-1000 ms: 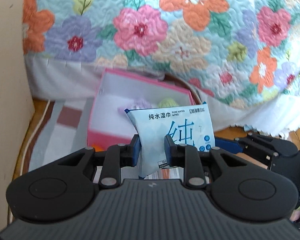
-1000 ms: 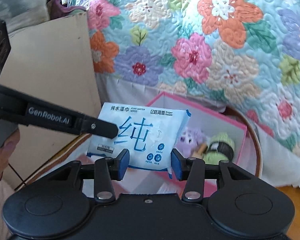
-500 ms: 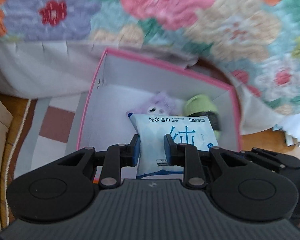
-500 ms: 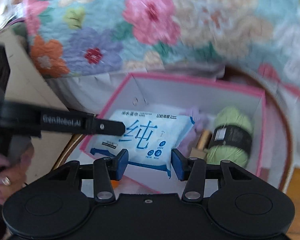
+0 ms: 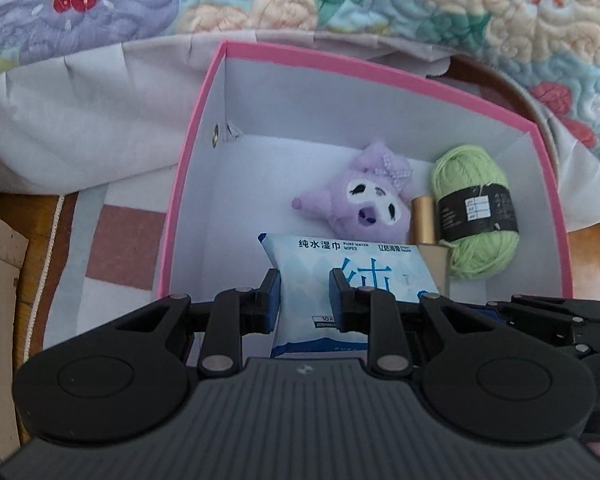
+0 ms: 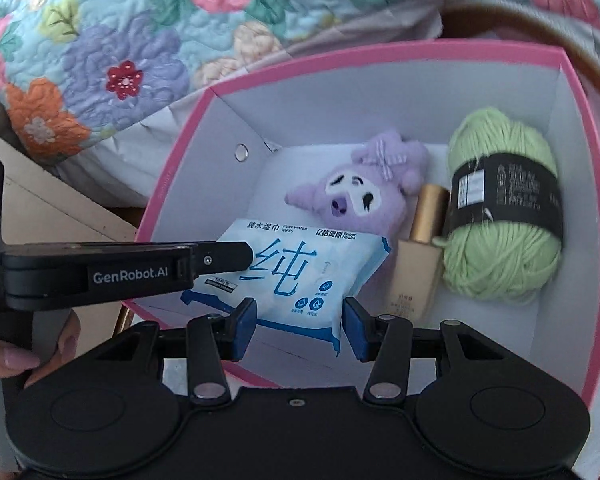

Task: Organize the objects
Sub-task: 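Lower the wipes pack into the box and open the left tool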

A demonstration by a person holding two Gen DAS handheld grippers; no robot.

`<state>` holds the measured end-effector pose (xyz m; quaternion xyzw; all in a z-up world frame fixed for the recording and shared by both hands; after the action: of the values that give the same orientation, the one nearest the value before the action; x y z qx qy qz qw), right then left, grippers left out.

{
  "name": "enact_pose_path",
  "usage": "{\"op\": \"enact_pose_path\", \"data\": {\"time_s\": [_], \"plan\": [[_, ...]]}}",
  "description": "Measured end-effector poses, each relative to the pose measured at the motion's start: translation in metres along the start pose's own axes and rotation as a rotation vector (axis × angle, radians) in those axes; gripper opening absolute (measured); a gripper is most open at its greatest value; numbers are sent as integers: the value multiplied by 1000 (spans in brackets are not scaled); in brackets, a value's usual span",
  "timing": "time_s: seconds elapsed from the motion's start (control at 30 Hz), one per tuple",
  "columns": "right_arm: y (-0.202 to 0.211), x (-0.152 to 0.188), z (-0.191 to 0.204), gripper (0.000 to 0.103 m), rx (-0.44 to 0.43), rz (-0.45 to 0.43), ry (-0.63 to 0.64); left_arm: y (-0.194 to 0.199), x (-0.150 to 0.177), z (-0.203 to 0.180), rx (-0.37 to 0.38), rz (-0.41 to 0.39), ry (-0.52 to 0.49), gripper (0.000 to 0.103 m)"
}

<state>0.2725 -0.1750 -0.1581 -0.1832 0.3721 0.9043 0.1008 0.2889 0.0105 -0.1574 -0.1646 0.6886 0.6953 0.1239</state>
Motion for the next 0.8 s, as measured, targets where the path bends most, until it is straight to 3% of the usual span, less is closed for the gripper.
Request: {"op": "enact_pose_path", "data": {"time_s": [0.2, 0.4, 0.53, 0.67, 0.8], "plan": [[-2, 5, -2, 54, -33, 44, -42, -1, 7, -8, -32, -17, -41, 24], [-10, 0, -11, 46, 30, 19, -3, -14, 6, -11, -28, -9, 3, 23], [-13, 1, -14, 46, 60, 20, -23, -11, 9, -12, -60, -71, 36, 25], [11, 5, 0, 56, 105, -76, 62, 11, 11, -15, -47, -133, 39, 34], [34, 13, 15, 56, 118, -131, 153, 38, 13, -14, -32, -146, 39, 34]]}}
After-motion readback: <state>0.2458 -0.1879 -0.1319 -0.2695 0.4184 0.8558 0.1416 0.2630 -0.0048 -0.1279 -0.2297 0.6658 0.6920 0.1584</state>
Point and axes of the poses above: each gripper's, at about its wrist camera, not at the fingertips, and y roughly against the way its jaws point, z to its left, x to its underside, the point moved 2 cm from there along -y, roughly the way its jaws point, and after that the axes turned 14 degrees about -x, right-handed, at the moved point
